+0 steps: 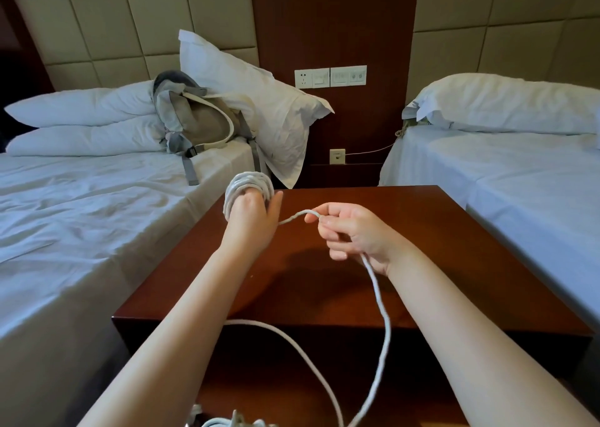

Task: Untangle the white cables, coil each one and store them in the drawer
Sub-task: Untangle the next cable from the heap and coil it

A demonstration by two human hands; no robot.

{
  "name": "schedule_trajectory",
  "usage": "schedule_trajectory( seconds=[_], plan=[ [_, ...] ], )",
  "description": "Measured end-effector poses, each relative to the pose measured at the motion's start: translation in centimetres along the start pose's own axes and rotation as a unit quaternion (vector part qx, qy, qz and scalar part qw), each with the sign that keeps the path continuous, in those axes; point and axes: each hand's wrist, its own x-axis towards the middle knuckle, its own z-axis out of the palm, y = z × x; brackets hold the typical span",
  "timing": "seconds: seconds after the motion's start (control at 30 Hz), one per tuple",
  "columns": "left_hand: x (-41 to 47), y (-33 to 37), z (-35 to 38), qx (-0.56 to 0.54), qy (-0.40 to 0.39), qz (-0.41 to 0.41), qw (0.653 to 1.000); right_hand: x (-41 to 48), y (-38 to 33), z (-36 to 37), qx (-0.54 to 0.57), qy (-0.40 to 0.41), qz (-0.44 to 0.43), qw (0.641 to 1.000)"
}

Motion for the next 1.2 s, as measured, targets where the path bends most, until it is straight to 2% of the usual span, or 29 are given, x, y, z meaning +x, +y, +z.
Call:
schedule_trajectory(
  seconds=[0.07, 0.1, 0.13, 0.2, 0.23, 0.33, 0.47, 0.57, 0.63, 0.7, 0.73, 0.8, 0.87, 0.9, 0.93, 0.97, 1.03, 1.1, 1.13, 1.2],
  plan=[
    [-0.1, 0.5, -0.3, 0.015, -0.046, 0.002, 0.999, 0.2, -0.3, -0.3, -0.057, 0.039, -0.018, 0.997],
    [-0.2, 0.6, -0.3, 0.017, -0.072, 0.0, 0.997, 0.3, -0.5, -0.3, -0.127, 0.071, -0.039, 0.989],
    [-0.2, 0.6, -0.3, 0.013, -0.097, -0.007, 0.995, 0.4, -0.6, -0.3, -0.227, 0.114, -0.073, 0.964],
    [-0.5, 0.6, -0.2, -0.02, -0.146, -0.01, 0.989, 0.6, -0.8, -0.4, -0.42, 0.19, -0.178, 0.869],
    [-0.6, 0.8, -0.2, -0.059, -0.173, -0.023, 0.983, 0.6, -0.9, -0.4, -0.471, 0.211, -0.223, 0.827],
    [-0.9, 2.3, -1.3, -0.175, -0.272, -0.087, 0.942, 0.4, -1.1, -1.0, -0.527, 0.241, -0.306, 0.755],
    [-0.8, 3.1, -2.6, -0.247, -0.39, -0.055, 0.885, 0.6, -0.8, -2.0, -0.559, 0.271, -0.361, 0.695],
    [-0.9, 3.4, -3.0, -0.305, -0.425, -0.072, 0.849, 0.7, -0.7, -2.1, -0.568, 0.281, -0.394, 0.666],
    [-1.1, 3.6, -3.1, -0.374, -0.449, -0.084, 0.807, 0.7, -0.8, -1.7, -0.558, 0.284, -0.406, 0.666],
    [-1.1, 3.6, -3.4, -0.461, -0.47, -0.079, 0.749, 0.6, -0.8, -1.2, -0.545, 0.279, -0.399, 0.683],
    [-0.9, 3.5, -3.7, -0.508, -0.481, -0.072, 0.711, 0.6, -0.5, -1.0, -0.54, 0.275, -0.385, 0.696],
    [-0.4, 3.5, -4.1, -0.608, -0.505, -0.05, 0.611, 0.7, 0.2, -0.9, -0.558, 0.261, -0.327, 0.716],
    [0.0, 3.6, -4.2, -0.689, -0.52, -0.035, 0.503, 0.8, 1.1, -0.3, -0.621, 0.211, -0.244, 0.714],
    [0.0, 3.8, -4.1, -0.723, -0.512, -0.035, 0.461, 0.8, 1.4, 0.2, -0.642, 0.175, -0.216, 0.714],
    [0.0, 4.1, -4.0, -0.753, -0.49, -0.051, 0.435, 0.8, 1.5, 0.8, -0.645, 0.151, -0.2, 0.722],
    [0.0, 4.5, -3.8, -0.78, -0.449, -0.082, 0.427, 0.8, 1.5, 1.4, -0.637, 0.137, -0.186, 0.735],
    [0.1, 4.9, -4.0, -0.807, -0.308, -0.164, 0.476, 0.9, 1.5, 2.2, -0.612, 0.106, -0.158, 0.768],
    [0.6, 4.6, -4.9, -0.811, -0.162, -0.211, 0.521, 1.0, 1.8, 2.6, -0.562, 0.057, -0.103, 0.819],
    [0.9, 4.2, -5.3, -0.807, -0.106, -0.219, 0.538, 0.9, 1.8, 2.6, -0.534, 0.034, -0.065, 0.843],
    [1.4, 2.8, -5.6, -0.782, -0.041, -0.235, 0.576, 0.6, 1.5, 2.4, -0.508, 0.007, -0.011, 0.861]
  ],
)
